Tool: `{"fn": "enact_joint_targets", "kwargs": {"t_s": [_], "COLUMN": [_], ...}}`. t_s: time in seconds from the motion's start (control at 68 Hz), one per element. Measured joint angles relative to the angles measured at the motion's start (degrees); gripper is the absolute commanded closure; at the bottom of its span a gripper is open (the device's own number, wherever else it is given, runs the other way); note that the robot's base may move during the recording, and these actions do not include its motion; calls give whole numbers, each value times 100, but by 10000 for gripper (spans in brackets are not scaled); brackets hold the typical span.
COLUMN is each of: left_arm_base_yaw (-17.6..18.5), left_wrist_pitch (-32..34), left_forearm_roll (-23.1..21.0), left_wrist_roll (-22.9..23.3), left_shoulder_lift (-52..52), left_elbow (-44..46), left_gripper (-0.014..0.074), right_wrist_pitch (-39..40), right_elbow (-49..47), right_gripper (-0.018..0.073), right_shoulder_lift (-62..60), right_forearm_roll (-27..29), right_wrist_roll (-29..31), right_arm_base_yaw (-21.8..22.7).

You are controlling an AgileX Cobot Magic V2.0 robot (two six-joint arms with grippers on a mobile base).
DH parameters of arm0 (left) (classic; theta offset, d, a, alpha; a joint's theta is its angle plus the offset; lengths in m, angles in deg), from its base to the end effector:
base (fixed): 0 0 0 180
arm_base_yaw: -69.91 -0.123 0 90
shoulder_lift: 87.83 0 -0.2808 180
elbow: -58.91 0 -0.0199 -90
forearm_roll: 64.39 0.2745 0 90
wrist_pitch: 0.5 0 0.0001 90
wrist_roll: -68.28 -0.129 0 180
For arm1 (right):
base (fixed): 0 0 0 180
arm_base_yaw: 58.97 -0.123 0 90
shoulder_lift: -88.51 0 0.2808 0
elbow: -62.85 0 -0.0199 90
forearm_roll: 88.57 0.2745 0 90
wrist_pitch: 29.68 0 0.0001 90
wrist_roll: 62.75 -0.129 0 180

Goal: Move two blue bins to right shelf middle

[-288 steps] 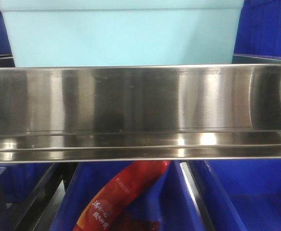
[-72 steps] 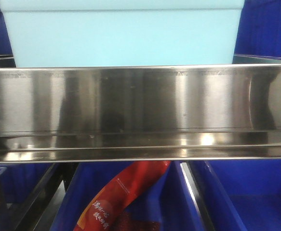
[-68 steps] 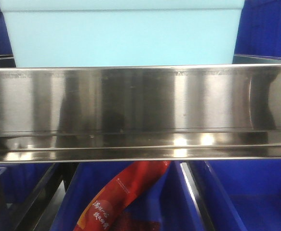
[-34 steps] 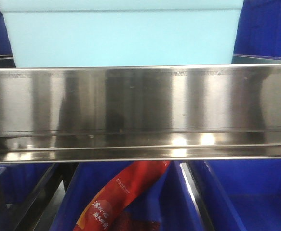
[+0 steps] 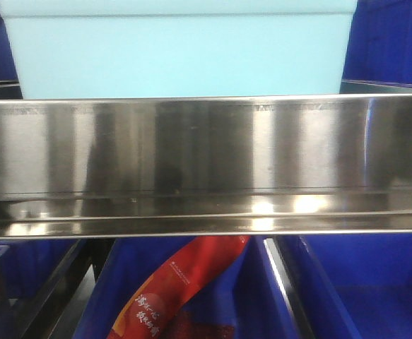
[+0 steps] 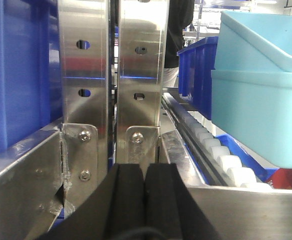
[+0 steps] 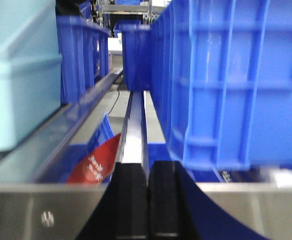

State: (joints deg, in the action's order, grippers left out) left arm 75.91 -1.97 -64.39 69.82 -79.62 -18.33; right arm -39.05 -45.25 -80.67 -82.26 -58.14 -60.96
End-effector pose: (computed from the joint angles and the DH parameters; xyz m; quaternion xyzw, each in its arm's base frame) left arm 0.1223 -0.0129 0.2115 0.0268 0.6873 -0.0477 0.7243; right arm 0.1227 0.0066 0.2256 -0.0086 0.7195 0.0283 0.6939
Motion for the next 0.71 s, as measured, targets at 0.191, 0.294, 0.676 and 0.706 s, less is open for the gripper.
{"fn": "enact_joint_targets", "kwargs": {"t_s": [0.191, 0.294, 0.676, 0.706], "left_arm_base_yaw": [0, 0, 0, 0], "left_wrist_pitch": [9, 9, 9, 9], "left_forearm_roll": [0, 0, 0, 0], "left_wrist_roll": [0, 0, 0, 0], "left_shoulder_lift": [0, 0, 0, 0], "left_elbow": [0, 0, 0, 0], "left_gripper": [708, 708, 708, 708], "right_wrist_pitch": [137, 164, 212, 212], "right_elbow": [501, 501, 501, 501], "right_gripper": [721, 721, 721, 721], "right_shoulder_lift": [-264, -276, -276, -276], "right_forearm_roll": [12, 12, 25, 25], "right_wrist_roll": [-52, -115, -155, -155], "right_arm_base_yaw": [12, 12, 12, 12]}}
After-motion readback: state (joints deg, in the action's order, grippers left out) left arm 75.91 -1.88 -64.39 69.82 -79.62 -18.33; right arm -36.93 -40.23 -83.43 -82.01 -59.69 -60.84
